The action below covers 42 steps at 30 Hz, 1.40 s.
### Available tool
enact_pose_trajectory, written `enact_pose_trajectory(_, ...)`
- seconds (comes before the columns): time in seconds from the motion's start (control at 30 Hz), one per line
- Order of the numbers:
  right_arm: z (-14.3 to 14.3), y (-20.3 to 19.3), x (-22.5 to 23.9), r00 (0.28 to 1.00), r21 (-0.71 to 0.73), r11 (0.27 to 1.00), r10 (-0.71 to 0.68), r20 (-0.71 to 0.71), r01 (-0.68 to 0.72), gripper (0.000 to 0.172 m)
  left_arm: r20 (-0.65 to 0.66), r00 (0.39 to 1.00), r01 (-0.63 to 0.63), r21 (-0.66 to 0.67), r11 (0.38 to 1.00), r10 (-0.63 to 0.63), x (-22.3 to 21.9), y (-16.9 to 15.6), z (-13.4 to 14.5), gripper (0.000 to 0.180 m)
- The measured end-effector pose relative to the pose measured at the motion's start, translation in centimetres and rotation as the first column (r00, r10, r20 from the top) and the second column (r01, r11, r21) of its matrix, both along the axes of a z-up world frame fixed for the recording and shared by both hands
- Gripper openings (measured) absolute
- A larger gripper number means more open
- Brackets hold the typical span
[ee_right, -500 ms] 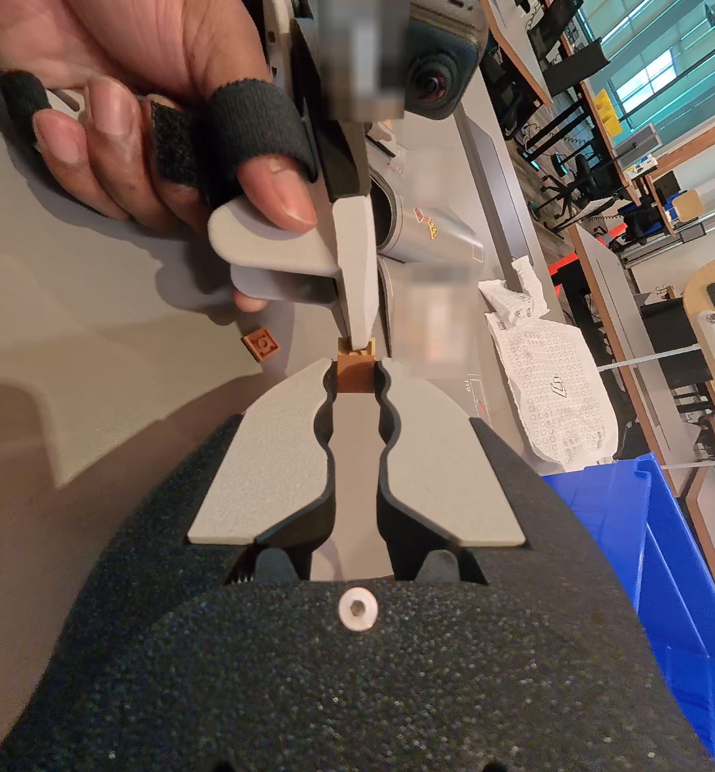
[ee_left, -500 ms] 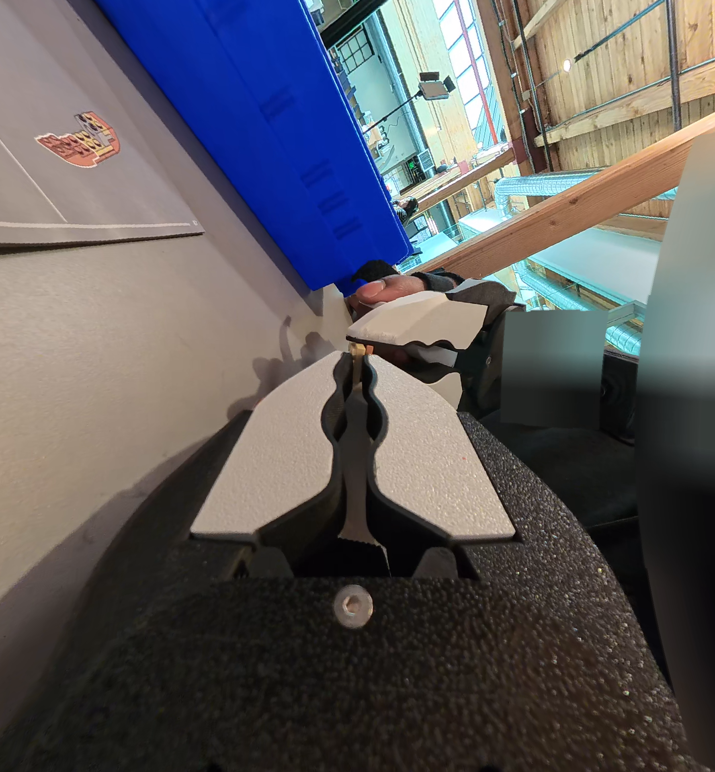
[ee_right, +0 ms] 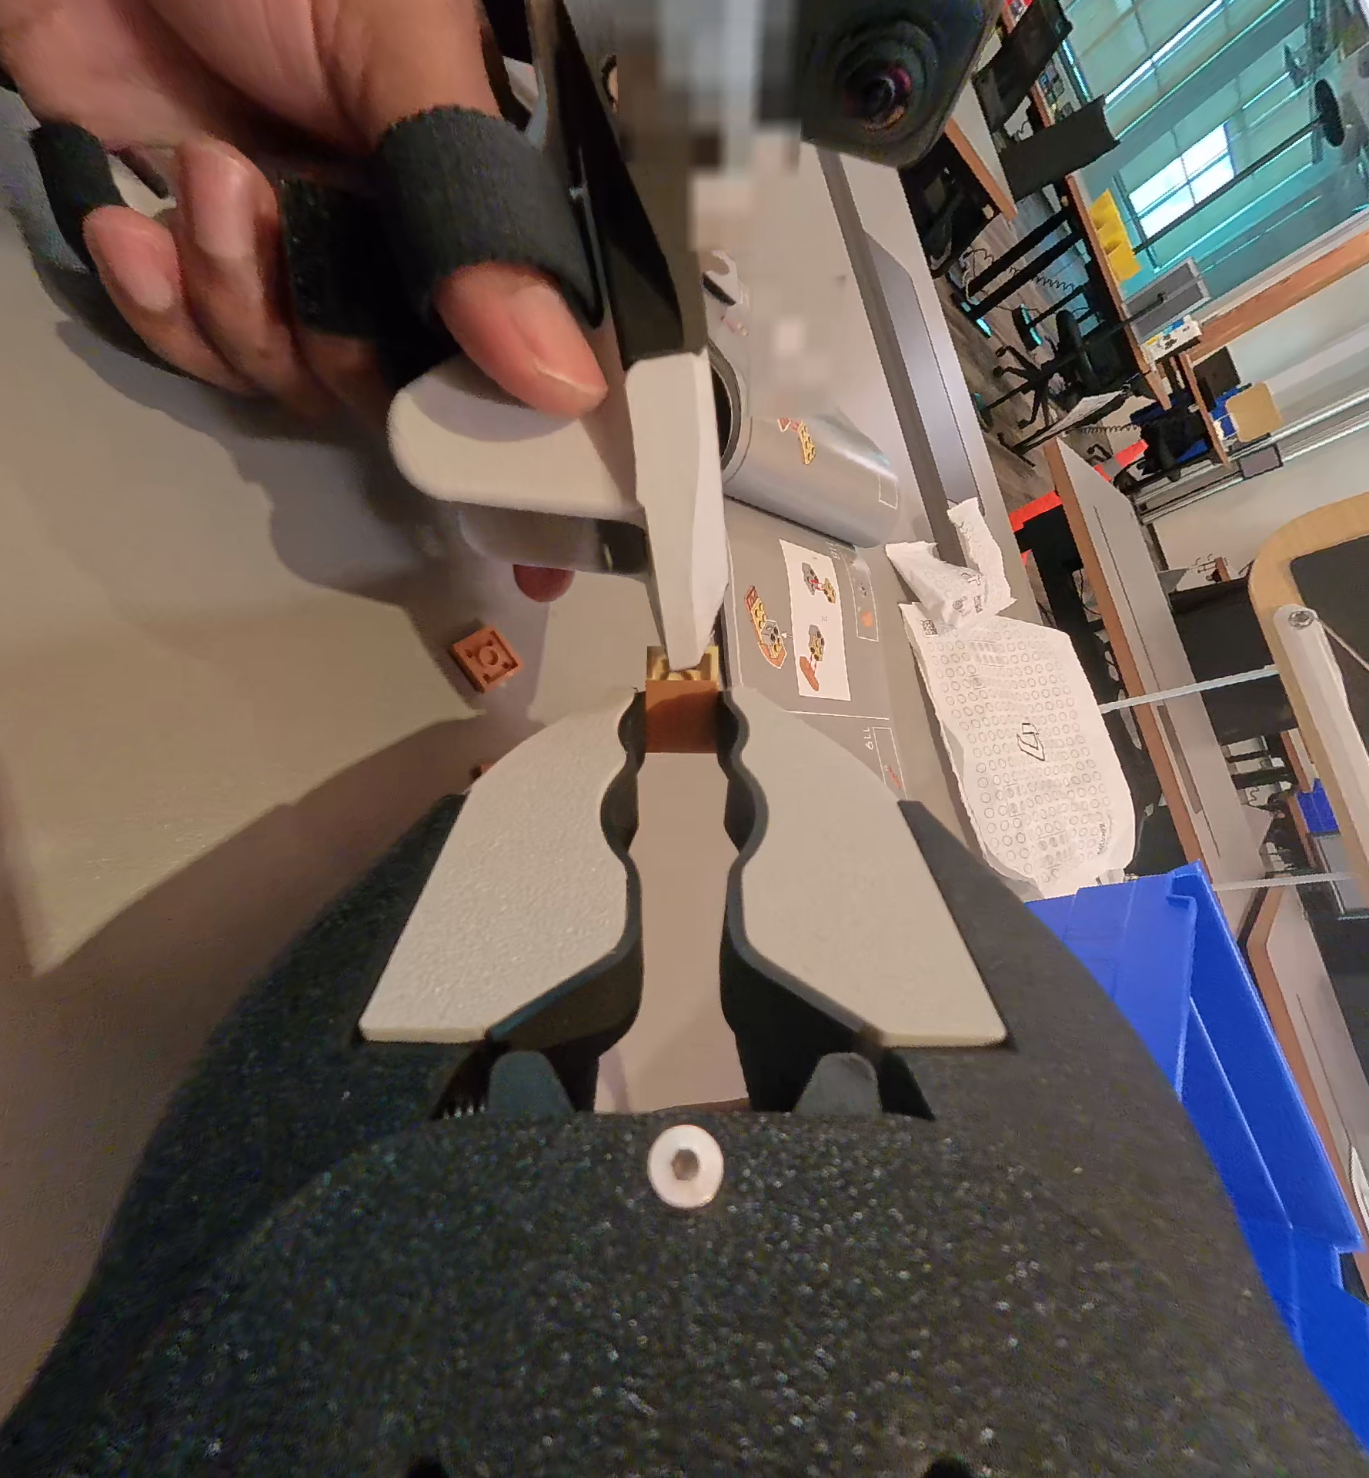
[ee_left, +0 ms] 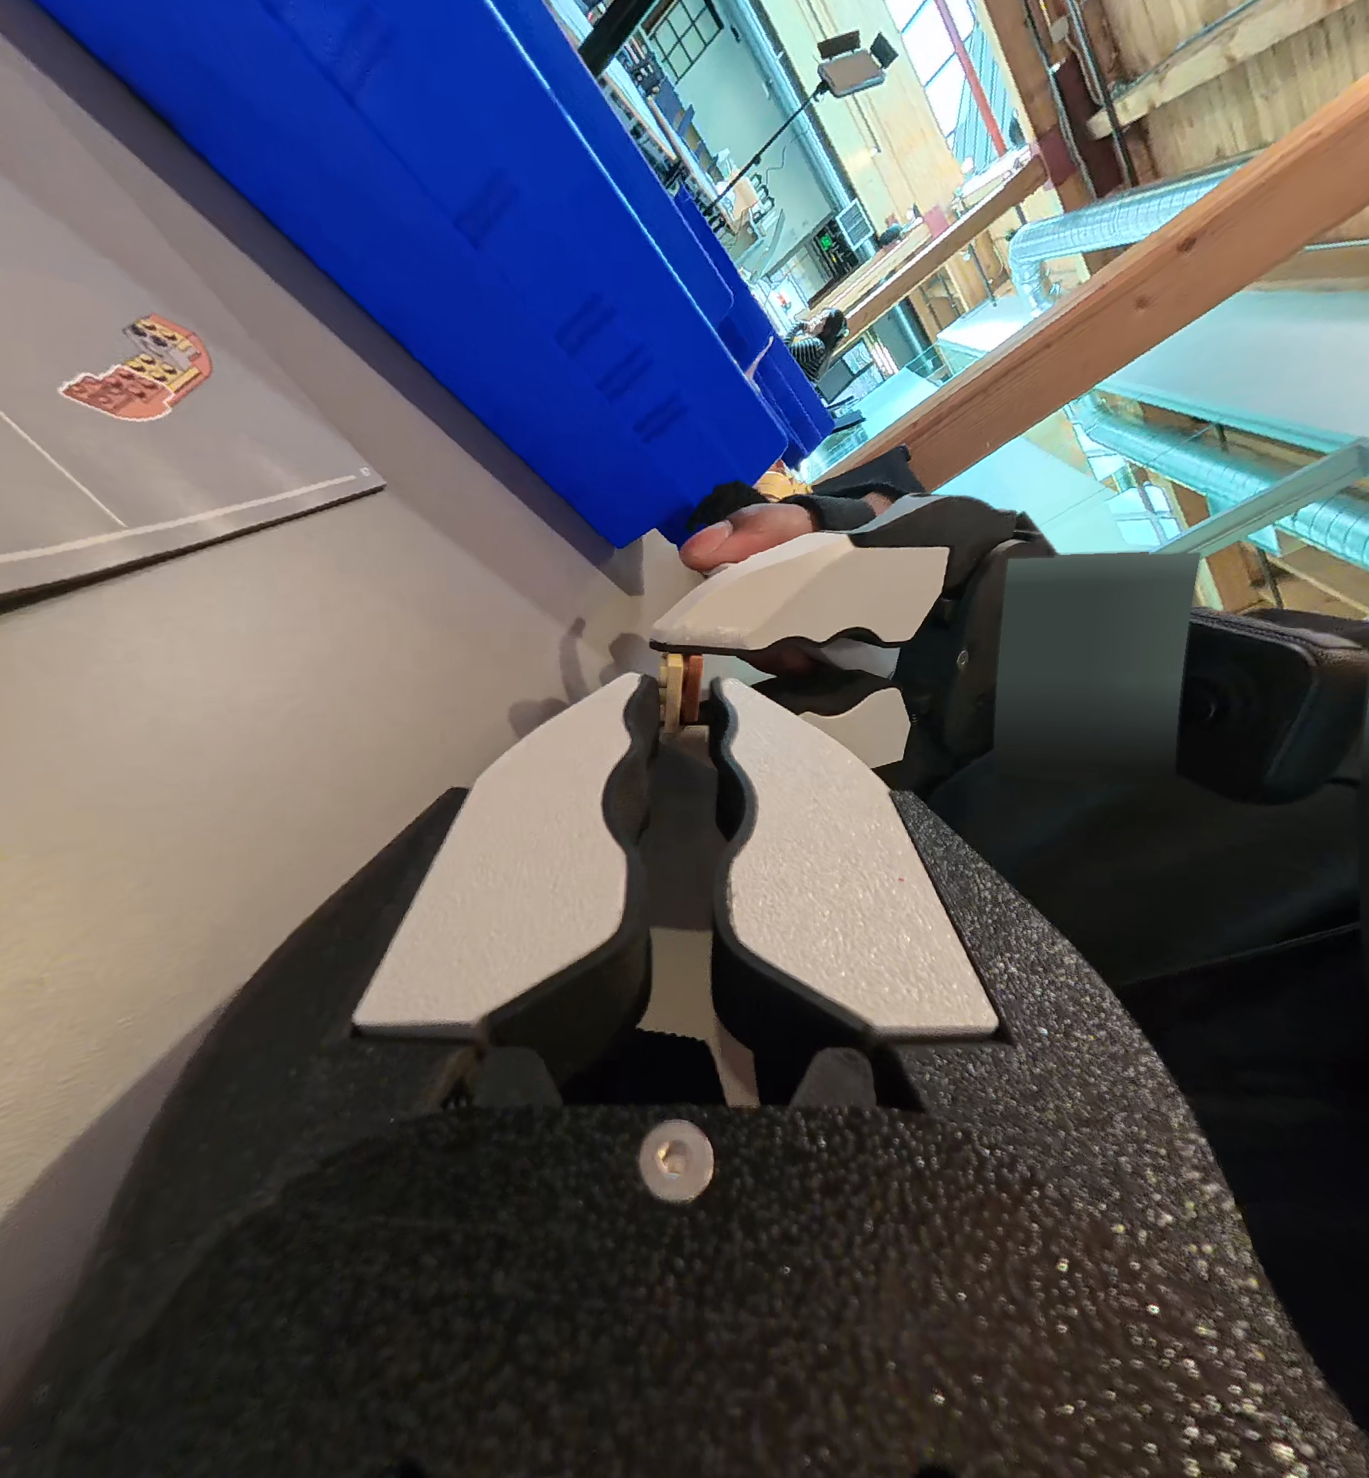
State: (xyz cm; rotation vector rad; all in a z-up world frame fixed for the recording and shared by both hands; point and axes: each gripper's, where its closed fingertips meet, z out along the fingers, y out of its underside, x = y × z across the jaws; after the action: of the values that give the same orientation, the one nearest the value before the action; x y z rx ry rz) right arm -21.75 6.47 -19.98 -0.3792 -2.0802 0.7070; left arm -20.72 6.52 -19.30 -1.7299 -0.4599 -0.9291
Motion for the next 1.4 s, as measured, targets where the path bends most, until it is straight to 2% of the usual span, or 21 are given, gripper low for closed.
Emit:
enact_pose_trajectory(0.27, 0.4, -0.5, 0.1, 0.999, -0.002, 1.0, 0.011, -0.039, -0.011, 0.017, -0.066, 0.998, -0.003, -0.036, 0.999, 0.0, 0.4, 0.4, -0.7, 0.027)
enact_pose_trajectory(0.33, 0.6, -0.7, 0.2, 0.998, 0.005, 1.0, 0.015, -0.054, -0.015, 0.016, -0.079, 0.997, 0.0, -0.015, 1.0, -0.001, 0.5, 0.5, -0.5, 0.023)
enact_pose_trajectory(0.4, 0.7, -0.7, 0.2, 0.998, 0.008, 1.0, 0.019, -0.066, -0.018, 0.016, -0.085, 0.996, 0.018, 0.019, 1.0, -0.016, 0.9, 0.5, 0.0, 0.011)
enact_pose_trajectory(0.67, 1.4, -0.9, 0.3, 0.993, -0.007, 1.0, 0.029, -0.115, -0.03, 0.017, -0.187, 0.982, 0.021, 0.067, 0.998, -0.008, 0.9, 0.3, 0.6, 0.009)
enact_pose_trajectory(0.8, 1.9, -0.6, 0.3, 0.994, -0.061, 0.998, 0.022, -0.109, -0.028, 0.023, -0.219, 0.976, 0.026, 0.107, 0.994, -0.002, 0.8, 0.2, 1.2, 0.009)
enact_pose_trajectory(0.9, 2.5, -0.4, 0.6, 0.997, -0.165, 0.985, 0.038, -0.068, -0.049, 0.028, -0.275, 0.961, 0.033, 0.149, 0.988, 0.01, 0.4, -0.1, 1.7, 0.009)
enact_pose_trajectory(1.07, 4.1, -1.0, 1.9, 0.988, -0.43, 0.894, 0.151, 0.03, -0.124, 0.028, -0.446, 0.895, 0.095, 0.24, 0.966, 0.023, 0.1, -0.8, 2.9, 0.009)
enact_pose_trajectory(1.17, 5.1, -1.3, 2.5, 0.975, -0.537, 0.828, 0.217, 0.043, -0.16, 0.026, -0.528, 0.849, 0.164, 0.278, 0.947, 0.008, 0.8, -1.1, 3.4, 0.008)
enact_pose_trajectory(1.3, 5.5, -1.4, 3.2, 0.96, -0.594, 0.781, 0.276, 0.05, -0.194, 0.02, -0.642, 0.766, 0.257, 0.303, 0.917, -0.003, 2.1, -1.4, 3.6, 0.009)
enact_pose_trajectory(1.4, 5.3, -1.7, 3.6, 0.949, -0.59, 0.778, 0.31, 0.061, -0.217, 0.019, -0.702, 0.712, 0.292, 0.315, 0.903, 0.014, 2.7, -1.5, 3.6, 0.009)
